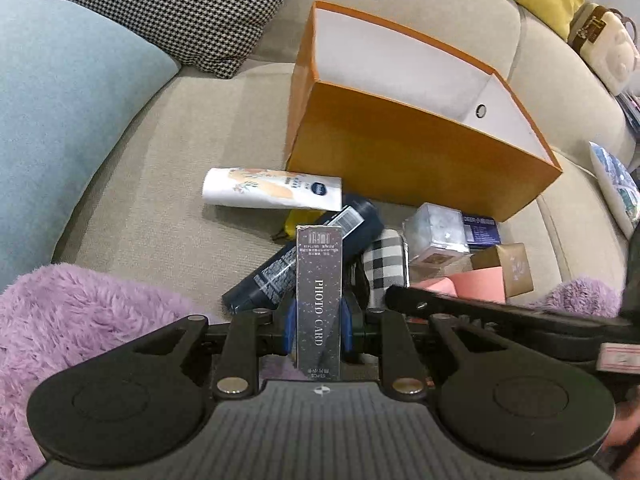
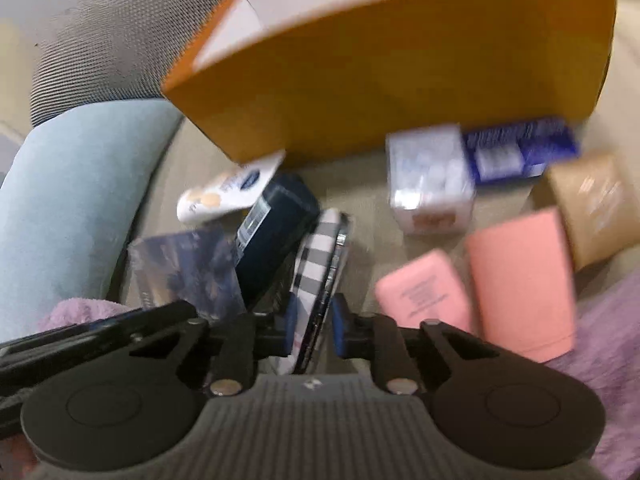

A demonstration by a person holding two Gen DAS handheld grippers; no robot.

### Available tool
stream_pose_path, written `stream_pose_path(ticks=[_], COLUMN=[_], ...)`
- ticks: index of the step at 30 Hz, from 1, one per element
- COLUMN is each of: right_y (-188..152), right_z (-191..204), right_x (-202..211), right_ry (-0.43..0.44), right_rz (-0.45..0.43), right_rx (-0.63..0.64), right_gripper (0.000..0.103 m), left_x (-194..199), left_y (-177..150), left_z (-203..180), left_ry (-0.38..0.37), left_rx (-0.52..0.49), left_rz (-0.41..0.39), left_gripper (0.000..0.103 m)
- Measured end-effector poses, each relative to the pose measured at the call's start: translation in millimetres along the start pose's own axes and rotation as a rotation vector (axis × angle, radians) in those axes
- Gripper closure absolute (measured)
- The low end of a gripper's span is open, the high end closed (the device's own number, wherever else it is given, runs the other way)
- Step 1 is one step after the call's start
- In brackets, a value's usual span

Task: Organize rigid objects
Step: 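Grasp the plaid glasses case with the right tool while the left tool lifts the photo-card box, then carry the photo-card box and plaid case with both tools into the orange shoebox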

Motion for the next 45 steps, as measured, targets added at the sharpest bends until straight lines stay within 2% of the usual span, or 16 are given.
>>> stream_pose_path(ticks=[3,5,10,13,15,19,23,26,33,41,45], right_y=[-0.7,-3.3,-10.7,-5.1,2.9,2.2,5.0,12.1,45.6,101.1,137.2], right_z=[1.8,4.9,13.6,19.2,9.6,3.3,-1.7,-5.2,-8.6,-16.4,-26.3], right_x=[13.6,12.0,-5.1,-12.0,-9.4,-19.1,0.6,23.8,70.7,108.0,117.3], right_ry=[-0.024,-0.033,0.026,0.032,0.038,0.029,0.023,0.016,-0.012,-0.026,-0.046], right_rz=[-0.011,0.014,0.089,0.078,0.084,0.087,0.085,0.063,-0.074,-0.191,-0.245], right_rx=[0.043,0.09,0.068,0.076,0.076,0.068,0.092,0.12,0.185,0.234,0.242], right_gripper=[0.089,0.089,0.088,0.081,0.078,0.081,0.084,0.085,0.085,0.085,0.085], left_x=[-5.1,-12.8,-15.3,-13.5,-13.3,-12.2,-3.3,7.0,29.3,44.1,40.6], left_y=[-4.2,-6.3,-6.8,-5.2,-5.4,-6.0,-2.9,5.1,31.4,89.0,122.2], left_z=[-4.9,-5.5,-4.0,0.6,0.7,-1.2,-7.1,-14.9,-46.6,-82.4,-96.2], left_ry=[-0.018,-0.014,-0.023,-0.031,-0.034,-0.033,-0.039,-0.048,-0.075,-0.108,-0.137], left_rx=[0.0,0.006,0.011,0.028,0.029,0.013,0.009,0.003,-0.053,-0.132,-0.141], left_rz=[0.019,0.034,0.039,0.035,0.035,0.025,0.024,0.015,-0.025,-0.117,-0.139], left_gripper=[0.078,0.078,0.078,0.078,0.078,0.078,0.078,0.078,0.078,0.078,0.078])
Point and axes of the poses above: each gripper's, at about its wrist camera, not at the fingertips, and x roughly against the way its jaws point, z to its left, y to its top, the point moved 7 cm from there along -x, roughly the way its jaws point, and after that the axes turned 10 degrees about x, right-handed, at the moved point
